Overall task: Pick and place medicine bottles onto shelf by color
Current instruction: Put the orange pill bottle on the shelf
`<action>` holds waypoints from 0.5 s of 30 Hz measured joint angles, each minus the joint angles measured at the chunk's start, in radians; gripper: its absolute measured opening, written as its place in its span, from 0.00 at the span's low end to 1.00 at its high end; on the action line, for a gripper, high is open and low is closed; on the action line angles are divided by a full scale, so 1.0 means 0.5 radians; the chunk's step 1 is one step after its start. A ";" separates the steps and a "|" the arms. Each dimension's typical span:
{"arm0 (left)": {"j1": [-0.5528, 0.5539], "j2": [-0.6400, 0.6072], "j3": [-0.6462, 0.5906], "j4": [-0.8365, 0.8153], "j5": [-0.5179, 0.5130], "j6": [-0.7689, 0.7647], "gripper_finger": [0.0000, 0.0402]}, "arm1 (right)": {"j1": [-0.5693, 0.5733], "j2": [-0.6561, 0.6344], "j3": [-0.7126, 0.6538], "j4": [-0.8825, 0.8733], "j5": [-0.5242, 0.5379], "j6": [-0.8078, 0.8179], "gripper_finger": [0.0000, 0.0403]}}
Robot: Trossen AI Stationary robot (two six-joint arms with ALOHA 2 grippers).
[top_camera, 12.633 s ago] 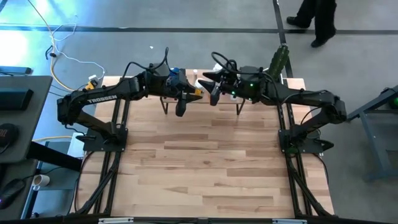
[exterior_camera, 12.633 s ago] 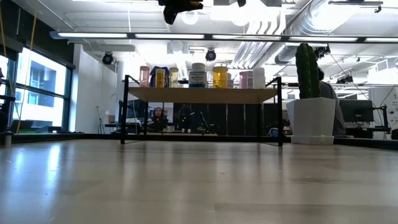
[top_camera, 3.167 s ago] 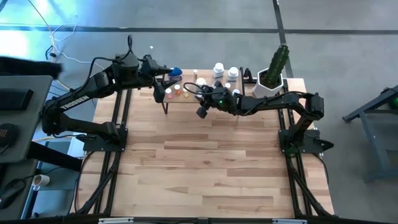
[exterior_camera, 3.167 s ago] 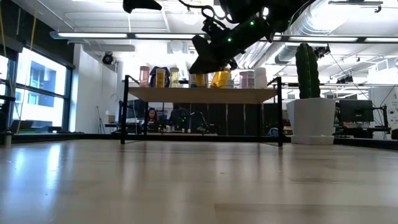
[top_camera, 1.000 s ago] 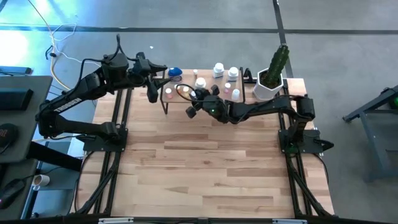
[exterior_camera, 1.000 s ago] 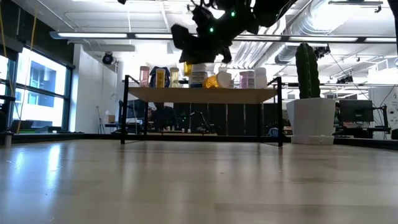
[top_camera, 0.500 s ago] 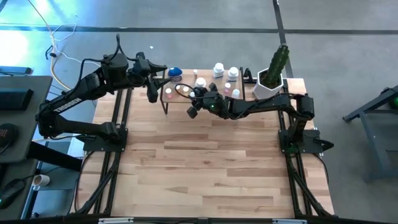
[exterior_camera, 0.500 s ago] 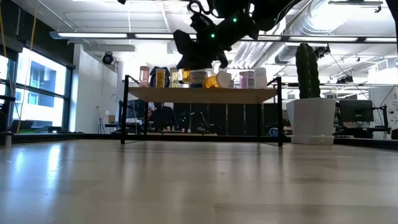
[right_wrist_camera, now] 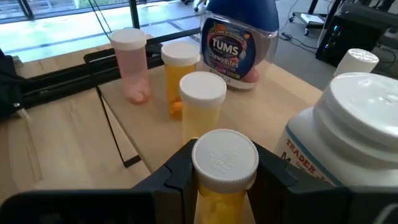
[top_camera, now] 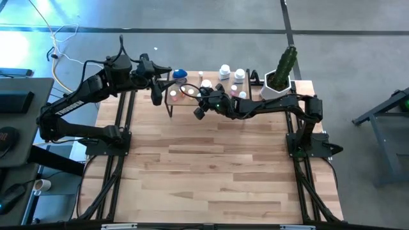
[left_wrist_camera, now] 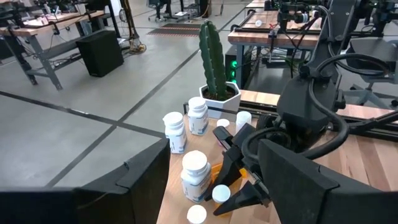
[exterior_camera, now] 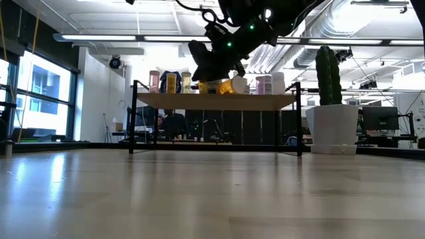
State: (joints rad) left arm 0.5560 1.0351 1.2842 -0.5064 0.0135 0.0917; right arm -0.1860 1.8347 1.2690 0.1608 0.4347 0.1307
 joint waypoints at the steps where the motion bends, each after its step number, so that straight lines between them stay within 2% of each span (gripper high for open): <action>1: 0.000 0.000 0.000 0.001 0.000 0.001 0.58 | 0.000 0.000 0.000 0.000 0.000 0.000 0.25; 15: 0.000 0.000 0.000 0.002 0.000 0.052 0.58 | -0.004 -0.001 0.000 0.001 -0.007 0.023 0.25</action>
State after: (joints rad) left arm 0.5560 1.0351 1.2842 -0.5056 0.0135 0.1179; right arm -0.1878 1.8343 1.2690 0.1613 0.4314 0.1420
